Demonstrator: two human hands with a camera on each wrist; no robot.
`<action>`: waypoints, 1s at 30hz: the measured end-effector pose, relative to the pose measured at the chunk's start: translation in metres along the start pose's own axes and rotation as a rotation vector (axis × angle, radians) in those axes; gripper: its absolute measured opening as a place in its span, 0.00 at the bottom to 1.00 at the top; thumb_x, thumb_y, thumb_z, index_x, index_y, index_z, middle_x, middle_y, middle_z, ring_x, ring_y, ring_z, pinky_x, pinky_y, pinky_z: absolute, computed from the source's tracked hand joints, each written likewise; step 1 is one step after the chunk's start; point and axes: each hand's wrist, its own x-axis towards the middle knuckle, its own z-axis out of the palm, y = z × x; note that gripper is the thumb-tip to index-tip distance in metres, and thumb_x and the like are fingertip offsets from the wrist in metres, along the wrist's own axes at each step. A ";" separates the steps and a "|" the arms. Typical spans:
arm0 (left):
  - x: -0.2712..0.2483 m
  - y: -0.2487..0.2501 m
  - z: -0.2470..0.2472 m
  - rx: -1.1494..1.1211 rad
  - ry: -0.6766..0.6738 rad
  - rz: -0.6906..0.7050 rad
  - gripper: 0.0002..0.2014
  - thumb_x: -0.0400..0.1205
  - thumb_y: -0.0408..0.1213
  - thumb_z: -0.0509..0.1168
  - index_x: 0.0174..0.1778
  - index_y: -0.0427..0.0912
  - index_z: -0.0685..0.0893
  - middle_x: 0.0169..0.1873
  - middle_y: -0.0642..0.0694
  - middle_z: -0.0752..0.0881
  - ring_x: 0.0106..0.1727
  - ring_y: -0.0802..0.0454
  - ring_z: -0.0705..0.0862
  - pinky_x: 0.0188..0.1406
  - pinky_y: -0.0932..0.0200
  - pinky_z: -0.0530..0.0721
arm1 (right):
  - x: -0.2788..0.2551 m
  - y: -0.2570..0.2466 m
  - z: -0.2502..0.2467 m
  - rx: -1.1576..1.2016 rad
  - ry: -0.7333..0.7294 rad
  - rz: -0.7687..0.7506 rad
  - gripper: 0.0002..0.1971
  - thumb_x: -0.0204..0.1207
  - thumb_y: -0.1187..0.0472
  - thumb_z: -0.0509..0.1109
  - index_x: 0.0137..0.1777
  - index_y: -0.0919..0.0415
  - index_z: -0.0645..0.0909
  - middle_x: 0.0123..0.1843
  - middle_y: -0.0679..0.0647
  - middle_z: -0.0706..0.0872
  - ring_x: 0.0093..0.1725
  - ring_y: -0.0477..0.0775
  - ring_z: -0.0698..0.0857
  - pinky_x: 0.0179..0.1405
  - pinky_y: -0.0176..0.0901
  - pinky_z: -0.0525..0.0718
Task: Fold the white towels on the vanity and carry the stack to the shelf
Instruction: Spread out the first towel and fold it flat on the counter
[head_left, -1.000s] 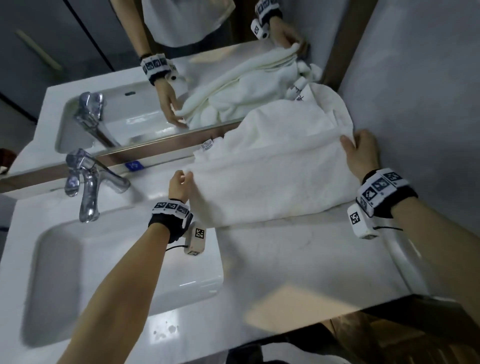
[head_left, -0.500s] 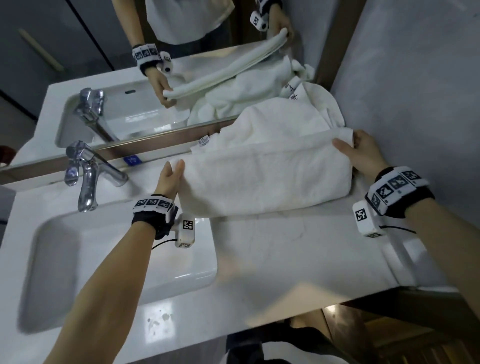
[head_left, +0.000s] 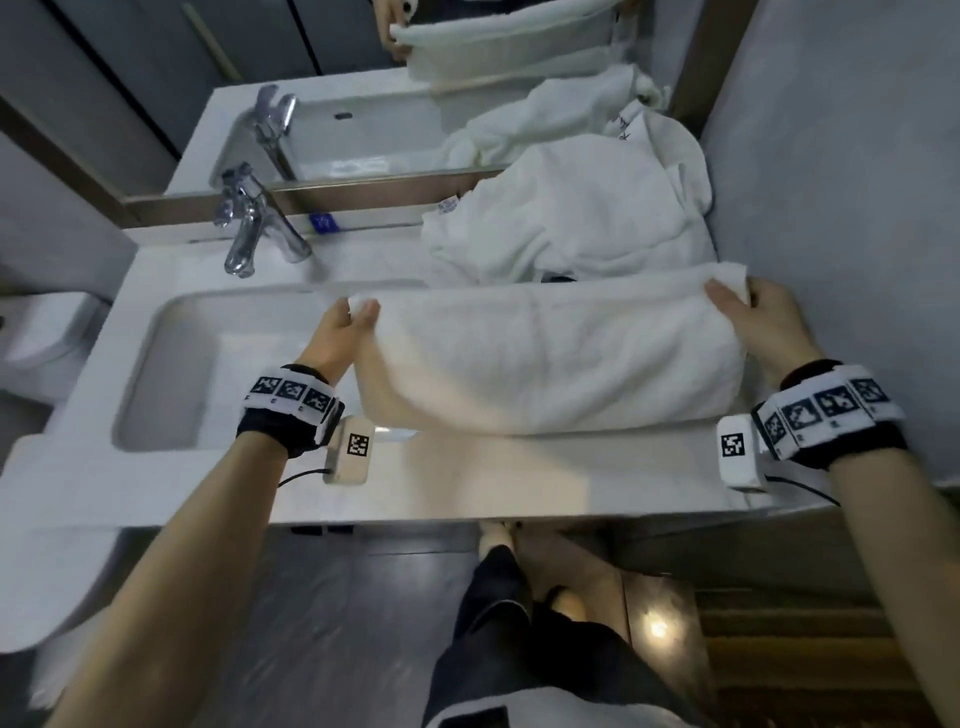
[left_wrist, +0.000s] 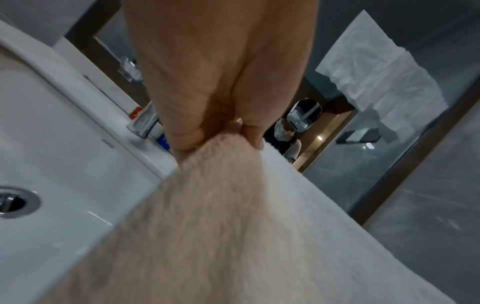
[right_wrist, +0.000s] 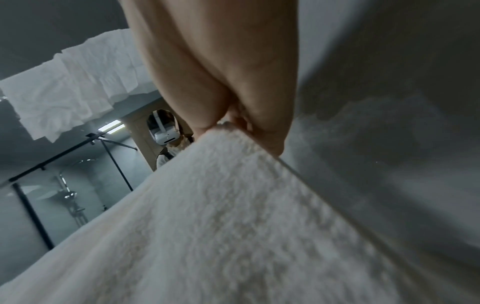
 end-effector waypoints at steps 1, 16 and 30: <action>-0.008 -0.003 0.000 0.024 -0.013 0.012 0.20 0.86 0.43 0.58 0.68 0.31 0.71 0.53 0.40 0.84 0.60 0.40 0.80 0.49 0.59 0.84 | -0.003 0.003 -0.001 -0.024 -0.020 0.001 0.22 0.77 0.44 0.67 0.57 0.63 0.82 0.57 0.60 0.87 0.57 0.61 0.84 0.62 0.56 0.80; -0.075 -0.013 -0.029 0.462 0.042 0.557 0.09 0.72 0.28 0.75 0.42 0.42 0.82 0.40 0.48 0.85 0.42 0.74 0.82 0.47 0.72 0.78 | -0.052 -0.001 -0.014 -0.375 0.345 -0.329 0.14 0.69 0.74 0.60 0.46 0.58 0.82 0.50 0.66 0.86 0.50 0.70 0.84 0.44 0.52 0.80; -0.034 -0.065 0.030 0.478 -0.094 -0.317 0.28 0.85 0.49 0.57 0.74 0.30 0.66 0.71 0.32 0.75 0.71 0.36 0.75 0.72 0.48 0.73 | -0.042 0.055 0.038 -0.541 -0.081 0.280 0.24 0.78 0.56 0.64 0.68 0.73 0.70 0.68 0.71 0.78 0.66 0.72 0.78 0.63 0.58 0.79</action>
